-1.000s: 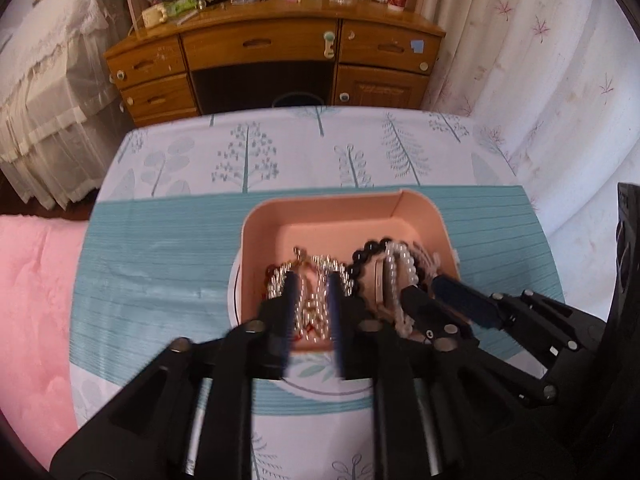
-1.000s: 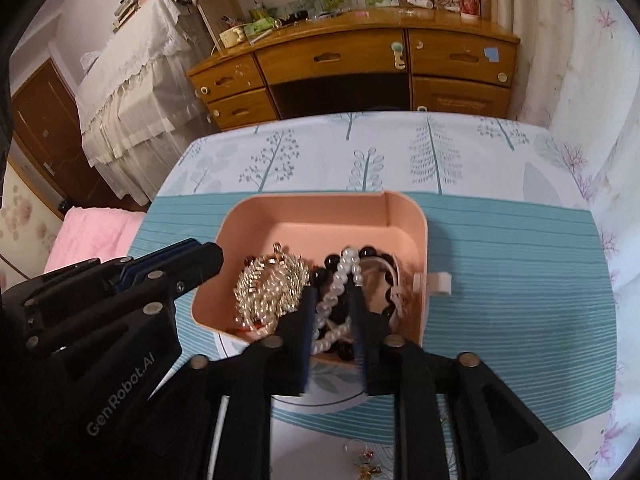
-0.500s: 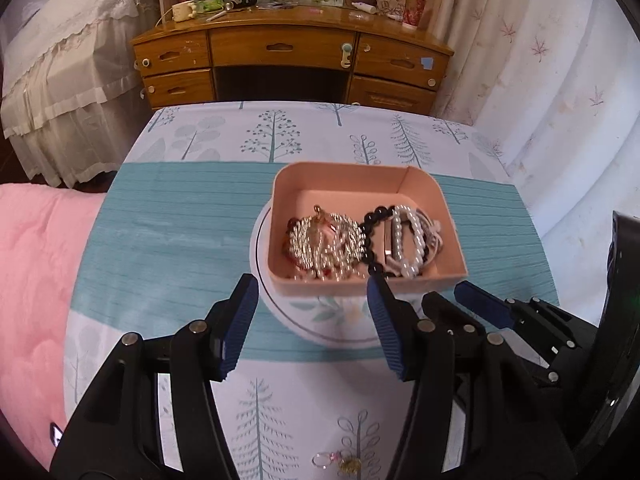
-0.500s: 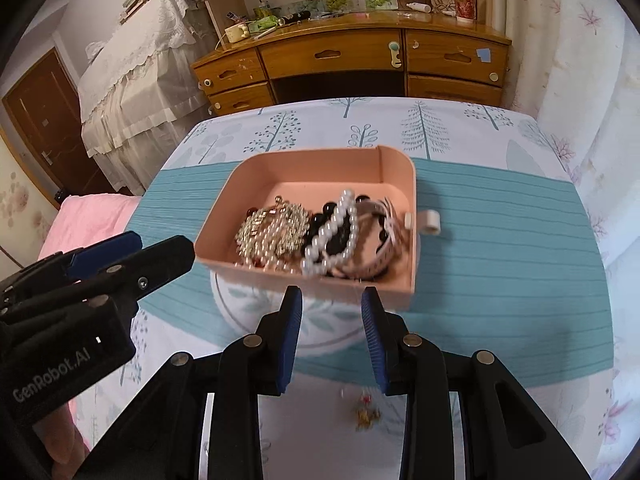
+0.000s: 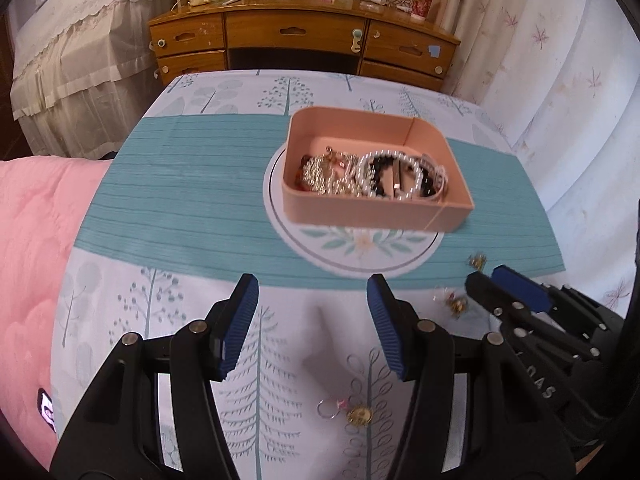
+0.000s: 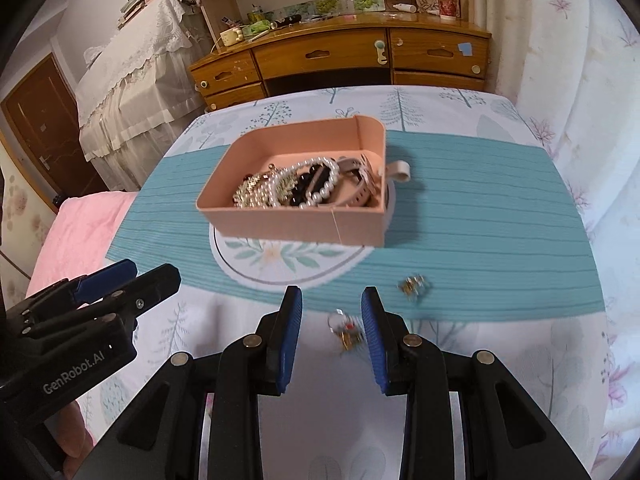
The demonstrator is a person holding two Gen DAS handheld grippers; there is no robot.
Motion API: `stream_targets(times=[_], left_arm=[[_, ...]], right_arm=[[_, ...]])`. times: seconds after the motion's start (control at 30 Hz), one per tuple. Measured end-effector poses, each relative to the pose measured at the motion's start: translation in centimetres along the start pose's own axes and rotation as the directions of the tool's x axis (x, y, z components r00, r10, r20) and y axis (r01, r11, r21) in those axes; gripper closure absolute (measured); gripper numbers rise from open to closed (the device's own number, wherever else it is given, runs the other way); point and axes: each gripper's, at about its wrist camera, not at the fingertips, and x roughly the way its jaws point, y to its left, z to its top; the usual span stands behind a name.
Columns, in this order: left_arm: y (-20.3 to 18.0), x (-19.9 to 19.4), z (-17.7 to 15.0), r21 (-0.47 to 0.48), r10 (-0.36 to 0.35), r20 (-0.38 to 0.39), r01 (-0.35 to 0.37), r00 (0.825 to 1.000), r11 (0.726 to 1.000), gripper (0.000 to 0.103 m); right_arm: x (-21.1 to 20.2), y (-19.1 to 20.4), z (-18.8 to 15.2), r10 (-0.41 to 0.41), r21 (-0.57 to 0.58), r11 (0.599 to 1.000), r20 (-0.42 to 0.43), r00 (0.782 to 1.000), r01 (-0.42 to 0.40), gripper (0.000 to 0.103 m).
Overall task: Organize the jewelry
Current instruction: 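Move right tool to small gold flower charm and close on it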
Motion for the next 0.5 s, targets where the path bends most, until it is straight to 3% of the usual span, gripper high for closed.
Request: stream_targets(times=[0.17, 0.5], left_arm=[[-0.2, 0.3, -1.8, 0.019, 0.02, -0.022, -0.019, 1.0, 1.0, 0.049], [1.4, 1.3, -4.4, 0.009, -0.02, -0.101, 0.021, 0.995, 1.0, 0.049]], right_arm=[[-0.3, -0.5, -1.5, 0.001, 0.003, 1.0, -0.013, 1.0, -0.001, 0.072], [-0.1, -1.5, -2.8, -0.024, -0.005, 1.0, -0.031, 0.999, 0.024, 0.072]])
